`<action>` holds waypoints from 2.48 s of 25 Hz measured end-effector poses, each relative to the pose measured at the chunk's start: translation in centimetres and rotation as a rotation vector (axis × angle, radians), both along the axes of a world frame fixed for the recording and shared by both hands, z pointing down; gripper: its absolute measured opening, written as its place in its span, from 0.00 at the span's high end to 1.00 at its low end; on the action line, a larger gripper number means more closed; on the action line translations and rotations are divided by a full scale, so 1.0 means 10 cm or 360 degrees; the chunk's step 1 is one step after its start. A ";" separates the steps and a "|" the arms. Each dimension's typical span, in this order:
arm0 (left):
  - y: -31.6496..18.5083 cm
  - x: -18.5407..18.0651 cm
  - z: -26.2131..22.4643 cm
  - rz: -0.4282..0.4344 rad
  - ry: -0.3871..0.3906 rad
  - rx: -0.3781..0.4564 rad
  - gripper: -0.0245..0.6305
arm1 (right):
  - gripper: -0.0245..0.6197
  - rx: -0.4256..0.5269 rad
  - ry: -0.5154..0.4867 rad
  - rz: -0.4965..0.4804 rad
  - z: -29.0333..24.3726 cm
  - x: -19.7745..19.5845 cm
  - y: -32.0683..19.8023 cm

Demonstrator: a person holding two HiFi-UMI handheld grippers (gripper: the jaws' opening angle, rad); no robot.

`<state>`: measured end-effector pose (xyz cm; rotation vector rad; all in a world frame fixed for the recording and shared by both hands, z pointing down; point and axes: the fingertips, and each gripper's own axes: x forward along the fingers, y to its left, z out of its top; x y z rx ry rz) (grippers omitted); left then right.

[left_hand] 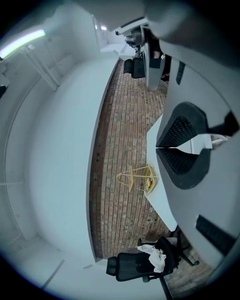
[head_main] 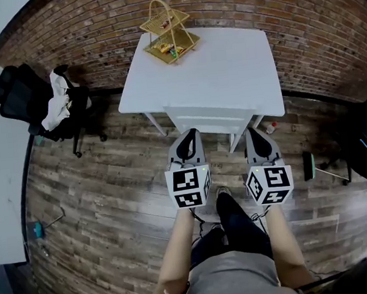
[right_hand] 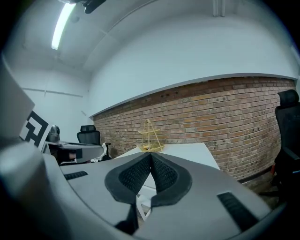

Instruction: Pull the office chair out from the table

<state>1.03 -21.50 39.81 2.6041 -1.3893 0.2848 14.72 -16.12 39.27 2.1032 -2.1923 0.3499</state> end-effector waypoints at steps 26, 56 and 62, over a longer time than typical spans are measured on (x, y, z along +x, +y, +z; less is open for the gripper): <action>-1.17 0.54 0.70 0.0060 -0.0405 -0.0173 0.94 | 0.94 -0.0325 0.0098 -0.0271 0.68 0.44 -1.22; -1.39 0.65 1.49 0.1320 -0.1482 -0.0326 0.67 | 0.77 -0.0990 0.1094 -0.1024 1.38 0.05 -1.62; -1.43 0.60 1.70 0.1588 -0.1703 -0.0397 0.65 | 0.76 -0.1159 0.1305 -0.1200 1.62 0.07 -1.65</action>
